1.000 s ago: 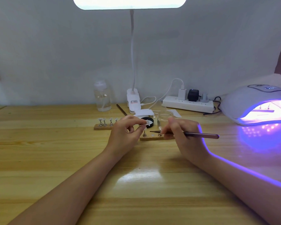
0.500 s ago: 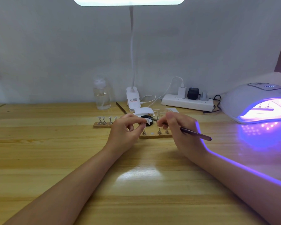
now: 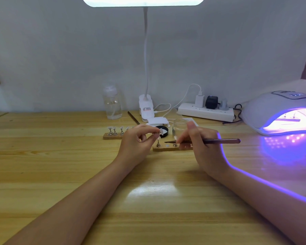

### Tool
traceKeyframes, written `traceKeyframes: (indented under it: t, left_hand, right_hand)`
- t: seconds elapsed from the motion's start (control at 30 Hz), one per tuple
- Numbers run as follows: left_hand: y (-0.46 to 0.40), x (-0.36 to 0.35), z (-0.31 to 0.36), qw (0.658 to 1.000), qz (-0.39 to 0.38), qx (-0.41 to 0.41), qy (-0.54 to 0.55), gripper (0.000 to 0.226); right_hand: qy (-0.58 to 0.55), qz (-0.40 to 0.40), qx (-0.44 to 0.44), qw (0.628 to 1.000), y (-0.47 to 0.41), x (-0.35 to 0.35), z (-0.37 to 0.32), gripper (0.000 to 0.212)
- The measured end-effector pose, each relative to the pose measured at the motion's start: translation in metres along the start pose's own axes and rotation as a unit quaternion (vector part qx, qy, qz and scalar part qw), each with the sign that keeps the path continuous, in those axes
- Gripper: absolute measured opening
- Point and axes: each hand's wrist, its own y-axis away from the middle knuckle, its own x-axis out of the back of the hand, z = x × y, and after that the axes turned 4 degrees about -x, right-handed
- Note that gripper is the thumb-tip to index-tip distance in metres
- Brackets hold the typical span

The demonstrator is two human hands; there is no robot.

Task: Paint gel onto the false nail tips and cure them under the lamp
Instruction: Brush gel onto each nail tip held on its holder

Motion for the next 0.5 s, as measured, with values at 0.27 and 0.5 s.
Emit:
traceKeyframes:
  t: [0.27,0.5]
  left_hand:
    - [-0.0013,-0.001,-0.0019,1.0,0.003,-0.008,0.005,0.026]
    - [-0.0012,-0.0006,-0.0023,1.0,-0.001,-0.016,0.01,0.027]
  right_hand:
    - [0.061,0.001,0.047,0.997,-0.0014,-0.0008,0.0003,0.037]
    - [0.073,0.015,0.072,0.995,-0.0022,-0.0017,-0.0017,0.036]
